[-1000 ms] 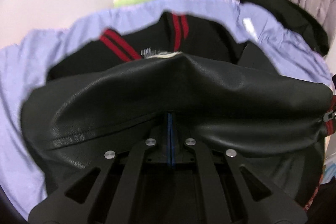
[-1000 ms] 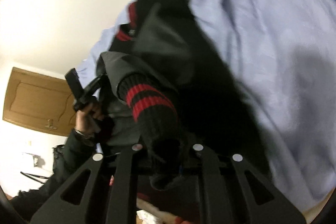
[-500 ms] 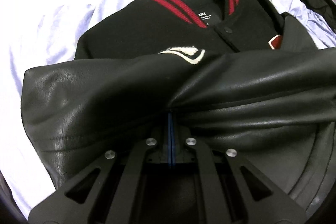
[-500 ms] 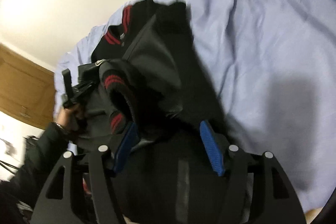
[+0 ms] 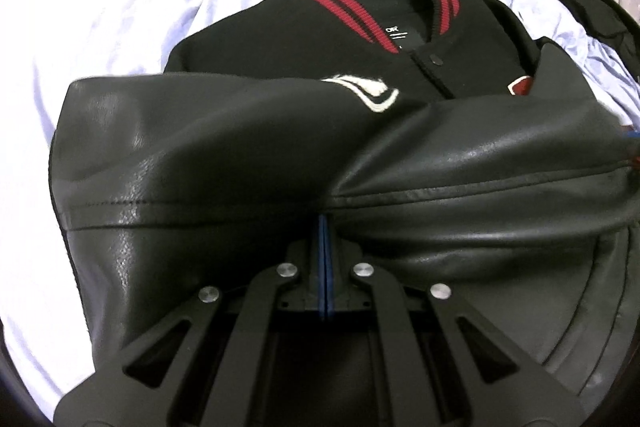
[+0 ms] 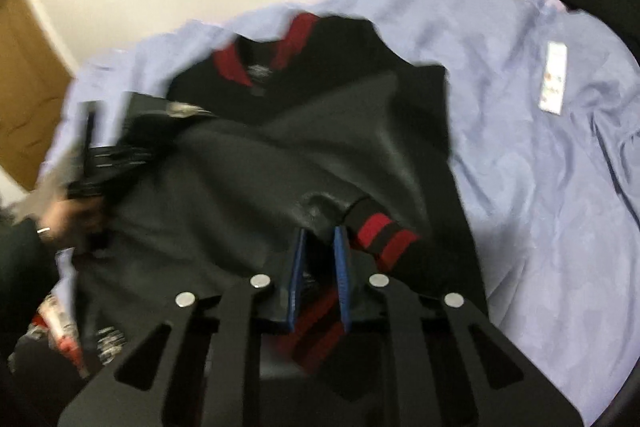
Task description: Fold large clothes
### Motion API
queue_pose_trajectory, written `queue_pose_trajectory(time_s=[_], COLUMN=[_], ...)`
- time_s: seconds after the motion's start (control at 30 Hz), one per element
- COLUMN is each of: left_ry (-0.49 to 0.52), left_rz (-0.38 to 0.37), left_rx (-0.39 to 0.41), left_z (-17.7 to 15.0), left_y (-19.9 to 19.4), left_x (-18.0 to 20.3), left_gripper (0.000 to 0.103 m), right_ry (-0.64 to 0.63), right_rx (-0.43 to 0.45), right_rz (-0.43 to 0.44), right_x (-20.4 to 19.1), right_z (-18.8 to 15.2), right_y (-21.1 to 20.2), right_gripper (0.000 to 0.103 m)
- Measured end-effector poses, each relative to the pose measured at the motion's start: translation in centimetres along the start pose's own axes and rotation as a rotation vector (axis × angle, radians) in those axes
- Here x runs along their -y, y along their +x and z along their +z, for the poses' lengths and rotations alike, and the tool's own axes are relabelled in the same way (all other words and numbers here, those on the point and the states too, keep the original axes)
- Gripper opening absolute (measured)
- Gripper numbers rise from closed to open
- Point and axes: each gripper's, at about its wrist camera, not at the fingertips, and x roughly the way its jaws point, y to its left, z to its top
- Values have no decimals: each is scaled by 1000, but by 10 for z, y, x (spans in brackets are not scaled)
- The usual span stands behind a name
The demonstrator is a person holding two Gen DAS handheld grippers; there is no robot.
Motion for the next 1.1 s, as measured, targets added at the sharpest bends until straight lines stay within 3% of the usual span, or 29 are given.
queue_pose_trajectory(time_s=[0.2,0.33,0.43,0.5,0.53,0.57,0.6,0.7,0.77,0.93,1.0,1.1], left_ry=[-5,20,59,40,22,0,-21,-77,-107,-184,-217,-279], left_rz=[6,13,19,3,-4,-6,-10,-24,-22,9,35,54], left_rx=[-33,-59,-46,-12,0,14,27,49,60,46,40,16], left_z=[-4,-8,-23,-38,-44,-52,-62,-110,-138,-215,-239,-276], left_y=[10,-10,-45,-83,-97,-113,-130,-181,-203,-231,-233,-233], left_x=[-1,10,19,25,26,28,30,39,53,69,70,71], left_gripper=[3,3,4,10,20,31,34,43,60,77,78,79], right_ry=[72,51,44,53,61,71,79,132,176,276,339,408], right_rx=[-54,-31,5,38,48,58,67,77,69,64,90,105], right_rz=[7,3,52,92,102,112,117,117,117,70,40,31], right_x=[18,14,8,7,7,9,11,29,39,61,68,77], right_z=[-3,-2,-18,-41,-52,-67,-82,-145,-179,-242,-258,-273], right_y=[40,13,-26,-62,-73,-87,-100,-134,-141,-136,-128,-116], right_gripper=[9,10,15,17,20,31,39,49,55,68,76,79])
